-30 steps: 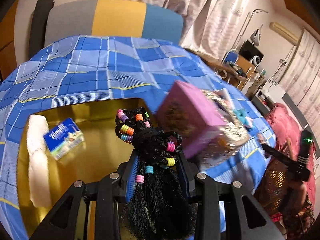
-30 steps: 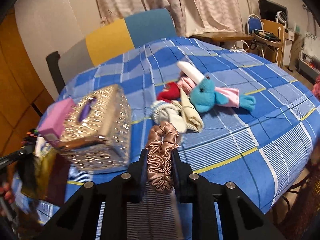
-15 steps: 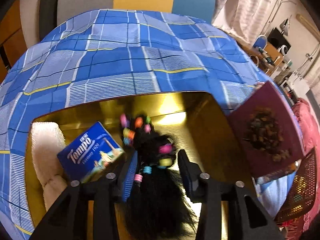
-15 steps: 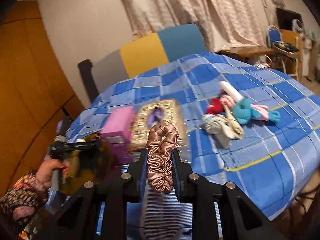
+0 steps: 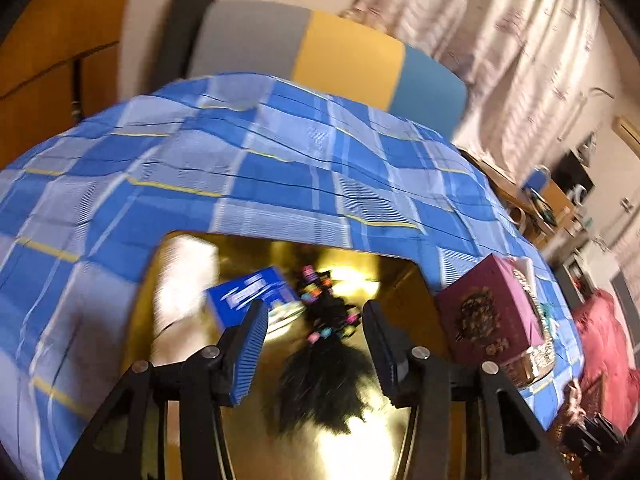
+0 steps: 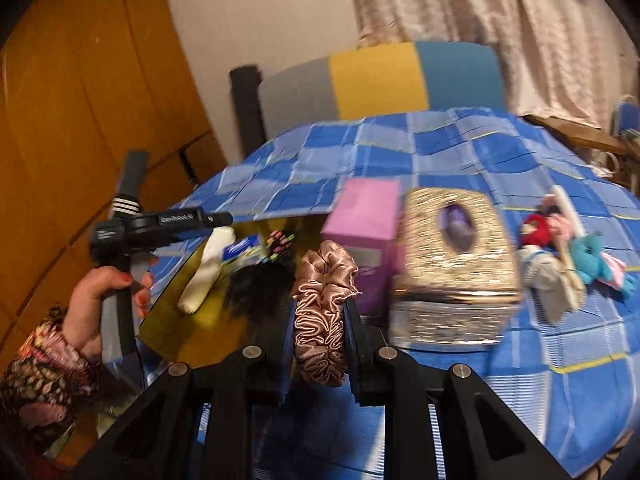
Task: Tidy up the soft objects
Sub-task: 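Carry the hair piece over the gold tray with the left tool while the right tool carries the scrunchie there, then open the left tool to drop the hair piece in the tray while the right tool releases the scrunchie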
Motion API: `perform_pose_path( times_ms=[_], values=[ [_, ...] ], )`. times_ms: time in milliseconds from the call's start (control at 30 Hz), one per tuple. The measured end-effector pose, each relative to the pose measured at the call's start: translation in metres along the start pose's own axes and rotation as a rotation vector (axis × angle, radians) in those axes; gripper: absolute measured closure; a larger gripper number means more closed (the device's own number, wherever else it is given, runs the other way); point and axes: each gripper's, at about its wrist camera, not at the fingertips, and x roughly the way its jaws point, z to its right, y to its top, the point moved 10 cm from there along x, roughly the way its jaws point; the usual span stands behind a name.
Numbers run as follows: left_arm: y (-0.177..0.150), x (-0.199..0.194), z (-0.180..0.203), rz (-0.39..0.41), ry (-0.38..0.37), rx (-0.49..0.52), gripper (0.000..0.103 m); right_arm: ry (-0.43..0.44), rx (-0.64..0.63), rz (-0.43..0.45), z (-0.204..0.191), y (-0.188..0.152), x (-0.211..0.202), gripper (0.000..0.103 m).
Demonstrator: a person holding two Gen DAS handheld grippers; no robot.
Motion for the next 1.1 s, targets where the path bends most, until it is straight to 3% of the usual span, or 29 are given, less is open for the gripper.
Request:
perform_pose_path(
  times_ms=[300,633,967,1100],
  values=[
    [-0.032,-0.027,-0.033,0.054,0.083,-0.083,0.053,0.024,-0.130,-0.098,-0.046,0.014,0.073,0.080],
    [-0.040,-0.036,-0.052,0.063,0.113,-0.121,0.053,-0.151,-0.186,-0.208,-0.044,0.044,0.168,0.080],
    [-0.042,-0.034,-0.061,0.049,0.093,-0.162,0.053,-0.272,-0.164,-0.258,-0.020,0.062,0.217,0.079],
    [-0.047,-0.029,-0.060,0.032,0.088,-0.163,0.053,-0.306,-0.152,-0.279,-0.013,0.062,0.230,0.074]
  ],
)
